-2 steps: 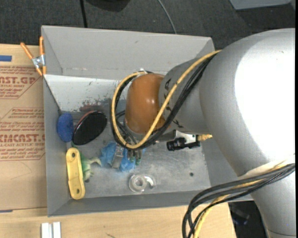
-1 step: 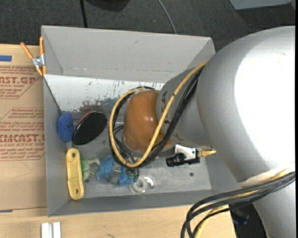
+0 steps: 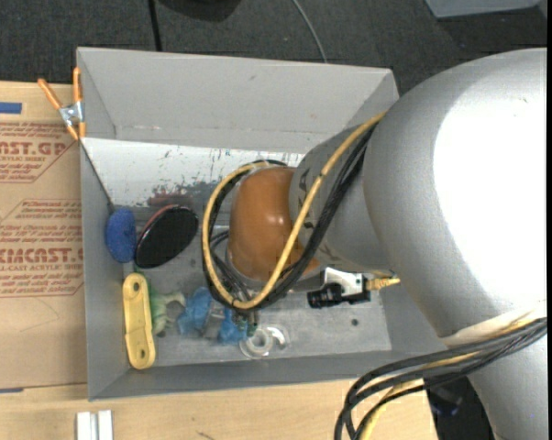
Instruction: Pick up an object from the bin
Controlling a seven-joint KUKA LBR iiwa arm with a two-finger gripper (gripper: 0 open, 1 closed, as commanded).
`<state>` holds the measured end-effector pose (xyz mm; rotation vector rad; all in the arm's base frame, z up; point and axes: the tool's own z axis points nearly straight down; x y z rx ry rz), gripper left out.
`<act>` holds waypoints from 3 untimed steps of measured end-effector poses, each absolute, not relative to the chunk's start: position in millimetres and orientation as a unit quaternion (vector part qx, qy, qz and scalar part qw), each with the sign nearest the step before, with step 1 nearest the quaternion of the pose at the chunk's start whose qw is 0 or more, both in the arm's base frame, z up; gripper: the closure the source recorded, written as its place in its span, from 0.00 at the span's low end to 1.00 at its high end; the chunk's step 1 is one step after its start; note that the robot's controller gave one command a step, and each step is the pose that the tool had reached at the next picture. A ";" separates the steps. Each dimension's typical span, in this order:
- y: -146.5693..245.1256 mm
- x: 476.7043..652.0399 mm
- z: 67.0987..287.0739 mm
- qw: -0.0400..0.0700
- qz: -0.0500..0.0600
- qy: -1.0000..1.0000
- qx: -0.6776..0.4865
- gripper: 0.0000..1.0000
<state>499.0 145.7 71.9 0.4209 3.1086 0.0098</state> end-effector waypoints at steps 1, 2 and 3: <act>145.6 499.1 71.9 0.002 0.003 0.991 0.134 1.00; 145.6 499.1 71.9 0.002 0.003 0.991 0.134 1.00; 142.9 497.2 103.4 -0.003 0.001 0.992 0.130 1.00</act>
Offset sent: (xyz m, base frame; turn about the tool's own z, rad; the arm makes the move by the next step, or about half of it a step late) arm 0.0000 0.0000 0.0000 0.0000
